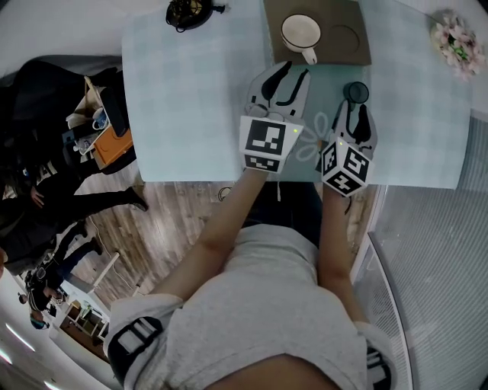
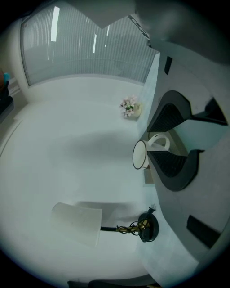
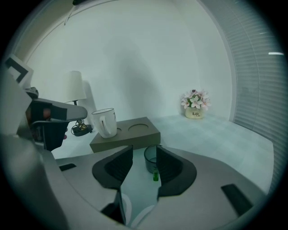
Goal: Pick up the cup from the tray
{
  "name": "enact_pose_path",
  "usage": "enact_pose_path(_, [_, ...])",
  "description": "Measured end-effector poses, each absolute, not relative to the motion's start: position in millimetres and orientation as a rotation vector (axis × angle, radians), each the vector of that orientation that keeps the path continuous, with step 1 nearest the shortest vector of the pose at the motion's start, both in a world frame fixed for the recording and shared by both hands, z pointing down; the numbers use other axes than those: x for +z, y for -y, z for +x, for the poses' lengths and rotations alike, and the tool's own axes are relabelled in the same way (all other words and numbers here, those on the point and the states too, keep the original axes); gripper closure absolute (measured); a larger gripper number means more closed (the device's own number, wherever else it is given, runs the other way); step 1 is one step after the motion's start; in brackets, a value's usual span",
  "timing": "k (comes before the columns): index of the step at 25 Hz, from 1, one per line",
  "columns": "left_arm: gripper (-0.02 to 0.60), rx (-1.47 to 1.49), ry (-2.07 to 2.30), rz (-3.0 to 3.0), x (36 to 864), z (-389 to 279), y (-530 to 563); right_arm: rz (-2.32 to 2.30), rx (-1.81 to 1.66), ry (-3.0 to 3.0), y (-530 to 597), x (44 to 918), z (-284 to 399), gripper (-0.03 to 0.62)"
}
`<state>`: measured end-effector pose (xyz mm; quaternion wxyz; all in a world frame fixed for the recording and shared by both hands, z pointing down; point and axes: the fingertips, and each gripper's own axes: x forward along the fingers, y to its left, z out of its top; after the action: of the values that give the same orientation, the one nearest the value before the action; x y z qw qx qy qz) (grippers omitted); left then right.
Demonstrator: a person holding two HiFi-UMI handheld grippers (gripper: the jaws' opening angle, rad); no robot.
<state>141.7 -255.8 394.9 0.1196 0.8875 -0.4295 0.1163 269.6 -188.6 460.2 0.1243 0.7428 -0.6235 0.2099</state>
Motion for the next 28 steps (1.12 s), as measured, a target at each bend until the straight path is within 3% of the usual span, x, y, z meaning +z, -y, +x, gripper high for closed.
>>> enact_pose_path(7, [0.32, 0.337, 1.244, 2.611, 392.8, 133.9, 289.3, 2.132, 0.589, 1.876, 201.3, 449.3, 255.6, 0.464])
enact_pose_path(17, [0.259, 0.51, 1.08, 2.732, 433.1, 122.2, 316.3, 2.13, 0.575, 1.891, 209.5, 442.5, 250.9, 0.464])
enact_pose_path(28, [0.244, 0.526, 0.76, 2.936, 442.6, 148.6, 327.9, 2.106, 0.556, 1.918, 224.7, 441.3, 240.4, 0.464])
